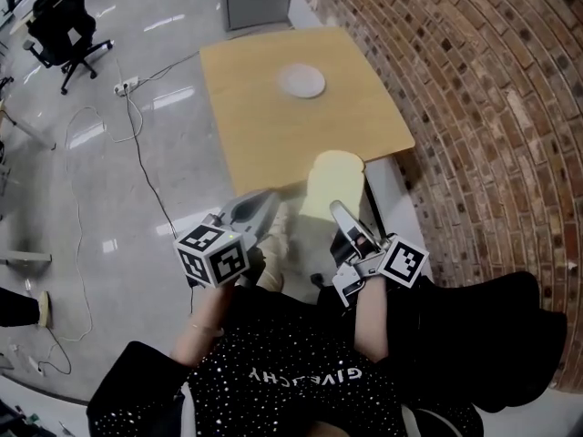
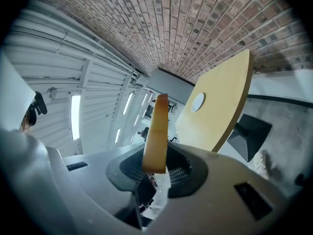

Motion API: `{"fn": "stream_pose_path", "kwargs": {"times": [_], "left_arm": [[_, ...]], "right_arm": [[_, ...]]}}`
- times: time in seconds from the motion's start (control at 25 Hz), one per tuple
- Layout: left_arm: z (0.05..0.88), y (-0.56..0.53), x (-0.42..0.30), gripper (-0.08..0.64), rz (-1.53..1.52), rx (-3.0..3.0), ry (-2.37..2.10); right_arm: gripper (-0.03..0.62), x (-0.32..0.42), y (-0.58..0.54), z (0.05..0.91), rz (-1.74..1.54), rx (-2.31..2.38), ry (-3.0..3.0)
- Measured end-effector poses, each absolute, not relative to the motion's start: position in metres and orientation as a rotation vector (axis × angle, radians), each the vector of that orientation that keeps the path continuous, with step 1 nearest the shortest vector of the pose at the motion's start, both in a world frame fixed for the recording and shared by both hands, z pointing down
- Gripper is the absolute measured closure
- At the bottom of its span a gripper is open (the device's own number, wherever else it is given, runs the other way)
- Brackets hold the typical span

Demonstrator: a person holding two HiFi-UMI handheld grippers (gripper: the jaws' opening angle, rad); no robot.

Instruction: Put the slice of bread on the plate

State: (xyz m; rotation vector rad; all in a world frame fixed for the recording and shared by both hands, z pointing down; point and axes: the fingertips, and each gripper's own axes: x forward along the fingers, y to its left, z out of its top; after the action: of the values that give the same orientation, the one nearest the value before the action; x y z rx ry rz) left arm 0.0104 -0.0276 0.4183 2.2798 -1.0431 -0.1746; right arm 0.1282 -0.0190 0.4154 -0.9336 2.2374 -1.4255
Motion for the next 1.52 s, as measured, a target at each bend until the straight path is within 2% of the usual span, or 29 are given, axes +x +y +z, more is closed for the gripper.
{"fn": "stream_pose_path", "kwargs": {"times": [0.52, 0.96, 1.52], "left_arm": [[0.426, -0.174, 0.023, 0.549, -0.159, 2.204, -1.045], [0.445, -0.298, 0.014, 0.549, -0.124, 2.155, -1.052], [0.485, -0.383, 0.001, 0.549, -0.135, 2.086, -1.100]], "right_arm": [[0.497, 0.148, -0.166, 0.419, -1.512, -0.974, 2.217], [0.497, 0.136, -0.293, 0.434, -1.606, -0.998, 2.236], [0.497, 0.107, -0.425, 0.509, -1.730, -1.099, 2.363]]}}
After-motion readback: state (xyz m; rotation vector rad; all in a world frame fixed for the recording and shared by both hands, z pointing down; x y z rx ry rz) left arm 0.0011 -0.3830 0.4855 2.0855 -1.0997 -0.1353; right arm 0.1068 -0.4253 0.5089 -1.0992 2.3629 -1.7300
